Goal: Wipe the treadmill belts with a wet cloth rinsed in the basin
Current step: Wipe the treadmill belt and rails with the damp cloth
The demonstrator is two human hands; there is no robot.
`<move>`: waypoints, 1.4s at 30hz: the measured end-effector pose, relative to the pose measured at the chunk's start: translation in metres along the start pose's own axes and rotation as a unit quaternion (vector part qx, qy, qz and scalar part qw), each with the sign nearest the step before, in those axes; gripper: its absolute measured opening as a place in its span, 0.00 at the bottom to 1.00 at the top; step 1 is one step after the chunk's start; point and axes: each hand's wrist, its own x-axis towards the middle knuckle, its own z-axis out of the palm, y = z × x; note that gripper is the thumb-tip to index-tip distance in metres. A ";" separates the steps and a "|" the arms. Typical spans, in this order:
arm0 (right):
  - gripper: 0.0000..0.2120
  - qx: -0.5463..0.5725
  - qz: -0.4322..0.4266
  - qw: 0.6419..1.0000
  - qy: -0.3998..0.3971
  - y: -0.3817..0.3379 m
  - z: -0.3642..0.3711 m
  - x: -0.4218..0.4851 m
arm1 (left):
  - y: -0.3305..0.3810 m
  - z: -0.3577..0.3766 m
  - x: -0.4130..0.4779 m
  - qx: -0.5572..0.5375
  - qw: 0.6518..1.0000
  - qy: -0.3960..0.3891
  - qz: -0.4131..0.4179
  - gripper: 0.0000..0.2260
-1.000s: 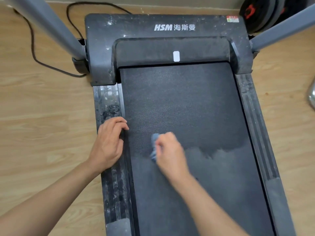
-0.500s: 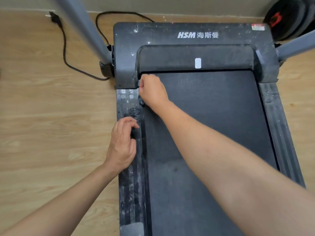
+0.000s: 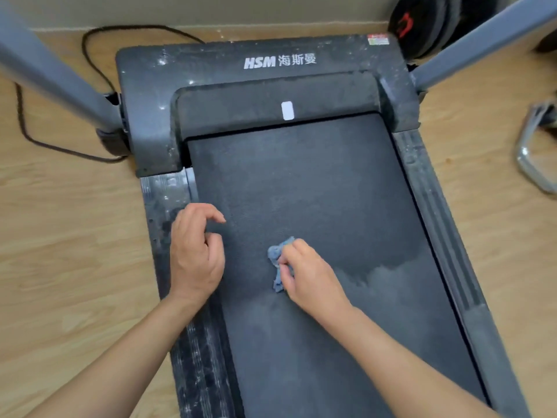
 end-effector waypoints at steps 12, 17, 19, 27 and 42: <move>0.04 -0.070 0.364 0.925 0.083 0.158 -0.130 -0.019 | 0.039 0.087 -0.016 0.096 0.910 -0.352 0.195 0.16; 0.05 -0.060 0.378 0.924 -0.001 0.157 -0.141 -0.006 | 0.033 0.072 -0.021 0.095 0.920 -0.318 0.207 0.17; 0.06 -0.072 0.374 0.923 -0.064 0.163 -0.154 0.001 | 0.027 0.061 -0.027 0.105 0.924 -0.306 0.205 0.17; 0.15 -0.182 0.321 0.904 -0.216 0.173 -0.152 0.021 | 0.021 0.007 -0.073 0.154 0.938 -0.284 0.123 0.17; 0.18 -0.106 0.269 0.943 -0.162 0.191 -0.150 0.000 | 0.114 -0.045 -0.143 0.231 0.928 -0.288 -0.057 0.21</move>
